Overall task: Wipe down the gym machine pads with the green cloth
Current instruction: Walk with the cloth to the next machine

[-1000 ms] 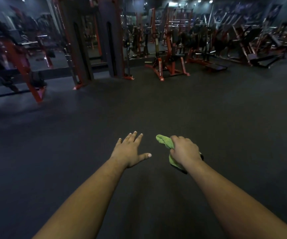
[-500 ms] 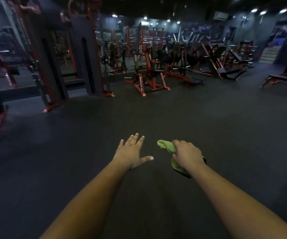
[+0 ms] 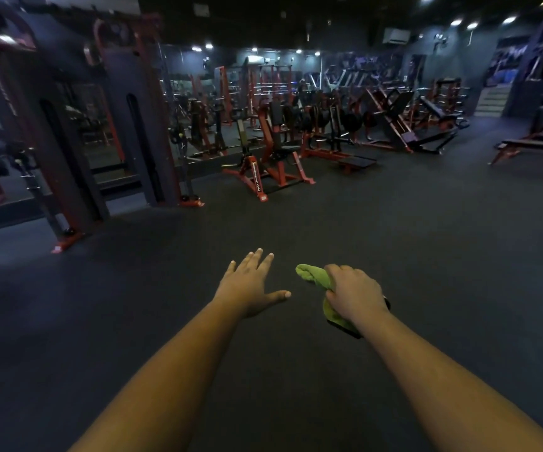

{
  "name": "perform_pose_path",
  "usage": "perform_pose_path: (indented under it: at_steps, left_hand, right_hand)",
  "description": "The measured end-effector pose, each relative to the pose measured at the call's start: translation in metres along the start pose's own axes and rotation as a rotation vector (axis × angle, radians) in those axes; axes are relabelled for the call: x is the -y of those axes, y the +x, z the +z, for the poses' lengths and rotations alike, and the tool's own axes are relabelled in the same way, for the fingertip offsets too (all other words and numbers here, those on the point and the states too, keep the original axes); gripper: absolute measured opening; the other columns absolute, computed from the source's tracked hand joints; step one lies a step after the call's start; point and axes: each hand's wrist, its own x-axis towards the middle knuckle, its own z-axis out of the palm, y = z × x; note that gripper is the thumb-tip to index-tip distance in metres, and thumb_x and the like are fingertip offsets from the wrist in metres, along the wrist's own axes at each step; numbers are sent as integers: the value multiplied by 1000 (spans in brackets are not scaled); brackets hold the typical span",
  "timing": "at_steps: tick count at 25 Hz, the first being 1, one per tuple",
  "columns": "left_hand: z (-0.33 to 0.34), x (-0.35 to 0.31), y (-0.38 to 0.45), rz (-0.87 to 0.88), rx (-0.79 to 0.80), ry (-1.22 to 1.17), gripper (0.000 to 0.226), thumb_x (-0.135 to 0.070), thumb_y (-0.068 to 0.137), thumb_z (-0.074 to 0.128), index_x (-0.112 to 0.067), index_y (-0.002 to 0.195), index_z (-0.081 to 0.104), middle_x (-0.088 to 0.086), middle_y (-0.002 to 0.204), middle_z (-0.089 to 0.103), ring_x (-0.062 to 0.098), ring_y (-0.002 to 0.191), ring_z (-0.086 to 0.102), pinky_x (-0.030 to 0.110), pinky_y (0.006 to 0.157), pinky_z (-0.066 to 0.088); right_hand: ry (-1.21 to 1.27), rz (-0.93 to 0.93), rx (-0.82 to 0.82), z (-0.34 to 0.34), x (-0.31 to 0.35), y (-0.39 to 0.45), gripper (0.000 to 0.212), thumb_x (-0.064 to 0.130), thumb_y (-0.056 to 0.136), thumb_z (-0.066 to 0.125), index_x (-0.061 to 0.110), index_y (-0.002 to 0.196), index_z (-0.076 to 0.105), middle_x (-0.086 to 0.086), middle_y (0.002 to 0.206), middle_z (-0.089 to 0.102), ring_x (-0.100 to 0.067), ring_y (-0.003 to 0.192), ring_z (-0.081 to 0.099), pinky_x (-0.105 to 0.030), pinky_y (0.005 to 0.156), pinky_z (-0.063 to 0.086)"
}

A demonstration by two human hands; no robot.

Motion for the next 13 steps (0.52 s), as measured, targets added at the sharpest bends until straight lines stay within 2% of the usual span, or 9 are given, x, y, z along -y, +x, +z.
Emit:
perform_pose_path:
  at_steps: [7,13]
  left_hand:
    - [-7,36,189,-29,2,10,102,-81,87,43,-29,162,-3,0,171,-5,19,157,-3,50,127,5]
    - [17,93,366,-21,21,-22,102,-81,87,42,-29,162,-4,0,170,-7,20,157,-4,51,127,6]
  right_hand:
    - [0,-9,12,21,-41,204,37,37,94,58,33,130,49,4,118,61,-24,108,61,-41,79,51]
    - [-44,6,41,77,-58,378,34,36,93,57,31,126,50,3,118,61,-25,109,61,-40,78,51]
